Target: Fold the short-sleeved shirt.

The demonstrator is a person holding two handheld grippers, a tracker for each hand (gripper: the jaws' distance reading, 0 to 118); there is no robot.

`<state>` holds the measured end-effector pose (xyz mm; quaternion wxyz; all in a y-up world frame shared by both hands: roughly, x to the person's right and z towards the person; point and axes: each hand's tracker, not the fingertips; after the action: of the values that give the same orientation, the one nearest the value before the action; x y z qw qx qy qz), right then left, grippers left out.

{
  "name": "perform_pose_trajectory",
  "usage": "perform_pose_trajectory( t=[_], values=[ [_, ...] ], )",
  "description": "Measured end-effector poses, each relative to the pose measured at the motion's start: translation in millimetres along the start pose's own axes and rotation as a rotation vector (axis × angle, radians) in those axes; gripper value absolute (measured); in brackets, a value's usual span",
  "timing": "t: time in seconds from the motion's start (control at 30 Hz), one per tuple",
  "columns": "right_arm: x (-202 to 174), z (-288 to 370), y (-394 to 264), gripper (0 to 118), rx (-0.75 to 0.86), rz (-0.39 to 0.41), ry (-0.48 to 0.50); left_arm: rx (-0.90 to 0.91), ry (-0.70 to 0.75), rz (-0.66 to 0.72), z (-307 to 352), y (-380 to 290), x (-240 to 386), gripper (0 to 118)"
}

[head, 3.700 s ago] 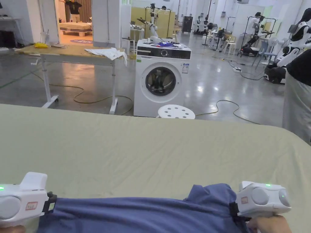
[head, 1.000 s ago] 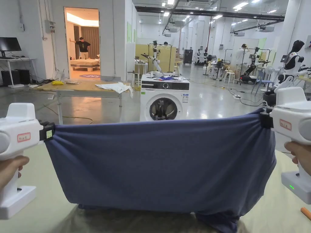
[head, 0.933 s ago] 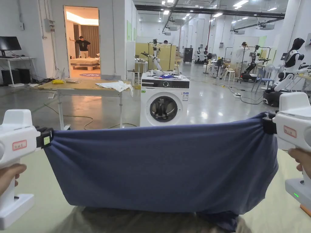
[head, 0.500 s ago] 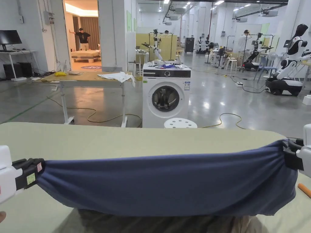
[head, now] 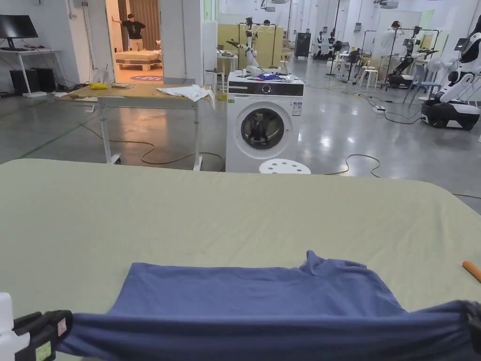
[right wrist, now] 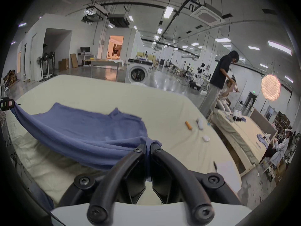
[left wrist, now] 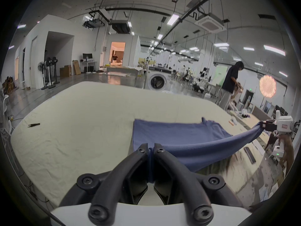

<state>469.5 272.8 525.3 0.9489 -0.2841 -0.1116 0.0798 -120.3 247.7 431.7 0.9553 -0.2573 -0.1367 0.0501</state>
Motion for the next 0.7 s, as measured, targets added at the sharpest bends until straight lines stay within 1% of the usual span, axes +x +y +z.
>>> perform_pose_trajectory(
  t=[0.13,0.23,0.3,0.5,0.63,0.67,0.7],
  values=[
    [-6,-23,-36,3,-0.140,-0.002,0.037,-0.165,-0.012,0.016,-31,-31,-4,0],
    [-10,-36,-59,3,-0.231,0.006,0.042,-0.273,0.016,0.024,-46,-54,-9,0],
    [-11,-42,-71,3,-0.279,0.001,0.054,-0.306,0.004,0.036,-49,-67,-13,0],
    [-13,-46,-92,4,-0.380,0.032,0.067,-0.386,0.005,0.060,-44,-93,-21,0],
    [-19,-50,-102,5,-0.471,0.084,0.072,-0.418,0.010,0.075,-56,-109,-35,0],
    [-21,-51,-104,6,-0.480,0.097,0.070,-0.422,0.014,0.072,-59,-110,-35,0],
    [-23,-51,-105,7,-0.472,0.093,0.067,-0.423,0.016,0.072,-58,-112,-31,2]
  ],
)
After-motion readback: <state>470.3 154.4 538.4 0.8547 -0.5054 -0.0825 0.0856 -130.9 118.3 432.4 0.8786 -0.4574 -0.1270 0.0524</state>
